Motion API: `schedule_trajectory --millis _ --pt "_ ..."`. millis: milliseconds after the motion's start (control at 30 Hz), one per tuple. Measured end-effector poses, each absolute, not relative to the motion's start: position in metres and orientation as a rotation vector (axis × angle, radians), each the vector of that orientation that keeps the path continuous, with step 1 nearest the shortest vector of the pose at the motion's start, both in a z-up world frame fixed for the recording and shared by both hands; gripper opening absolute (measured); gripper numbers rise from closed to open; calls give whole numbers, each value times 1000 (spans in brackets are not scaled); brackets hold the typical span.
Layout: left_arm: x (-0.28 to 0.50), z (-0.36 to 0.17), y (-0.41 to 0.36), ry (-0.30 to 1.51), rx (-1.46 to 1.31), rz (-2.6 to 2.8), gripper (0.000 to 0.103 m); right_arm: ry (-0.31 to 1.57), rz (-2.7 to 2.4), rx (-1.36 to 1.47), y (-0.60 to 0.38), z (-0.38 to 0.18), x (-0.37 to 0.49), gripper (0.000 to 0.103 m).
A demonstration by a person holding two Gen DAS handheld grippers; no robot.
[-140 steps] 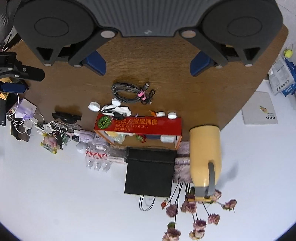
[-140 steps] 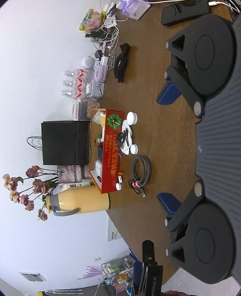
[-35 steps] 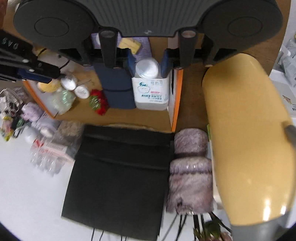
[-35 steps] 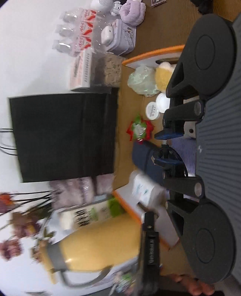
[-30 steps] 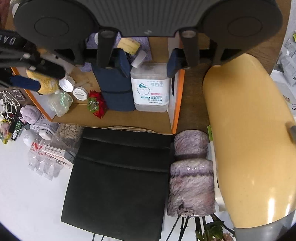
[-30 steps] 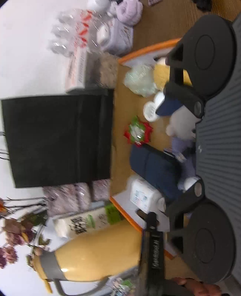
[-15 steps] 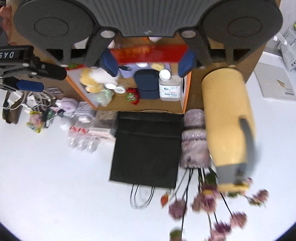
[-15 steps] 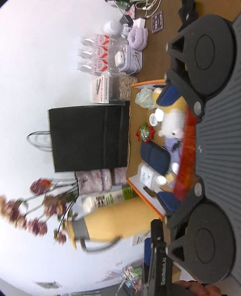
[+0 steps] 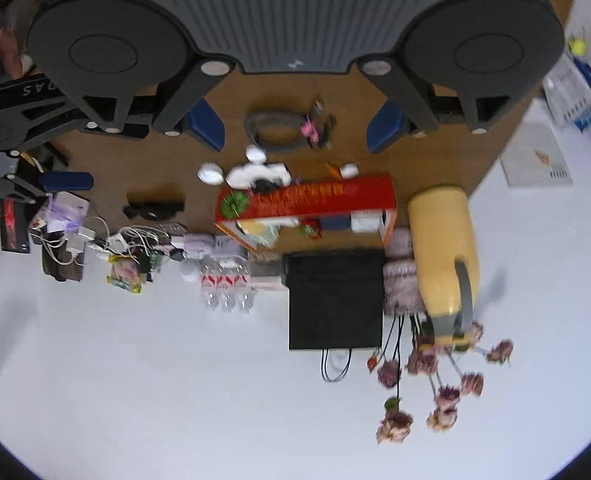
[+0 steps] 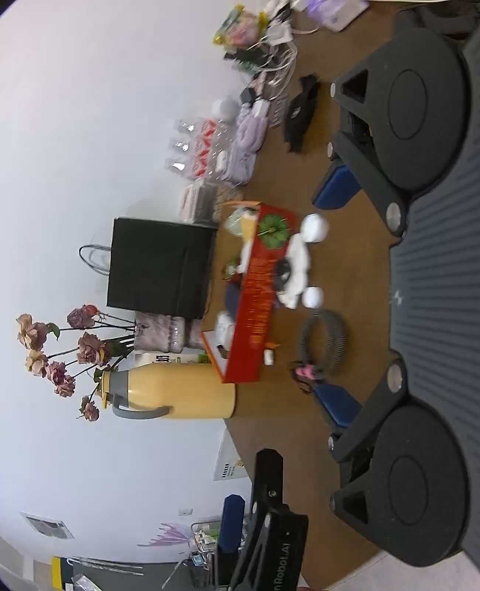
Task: Organize objects
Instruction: 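Withdraw both open tools from the cardboard box, then grasp the small orange item with the left tool while the right tool grasps a white lid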
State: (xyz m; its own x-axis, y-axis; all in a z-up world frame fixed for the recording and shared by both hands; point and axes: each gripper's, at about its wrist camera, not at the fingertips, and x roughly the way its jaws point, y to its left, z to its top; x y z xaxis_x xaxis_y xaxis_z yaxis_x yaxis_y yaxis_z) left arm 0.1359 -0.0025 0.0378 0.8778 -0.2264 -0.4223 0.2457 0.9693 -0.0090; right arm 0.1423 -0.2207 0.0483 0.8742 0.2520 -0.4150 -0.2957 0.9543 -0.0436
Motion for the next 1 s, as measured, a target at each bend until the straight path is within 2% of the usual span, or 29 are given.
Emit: schedule_trajectory --millis 267,567,867,967,1000 --pt "105 25 13 501 24 -196 84 451 289 -119 -235 48 96 103" --pt "108 22 16 551 -10 -169 85 517 270 -112 -231 38 108 103" --pt "155 12 24 598 -4 -131 84 517 284 -111 -229 34 147 103" --pt "189 7 25 602 47 -120 82 519 297 -106 -222 31 181 102" --pt "201 5 26 601 52 -121 78 521 302 -100 -221 31 191 100"
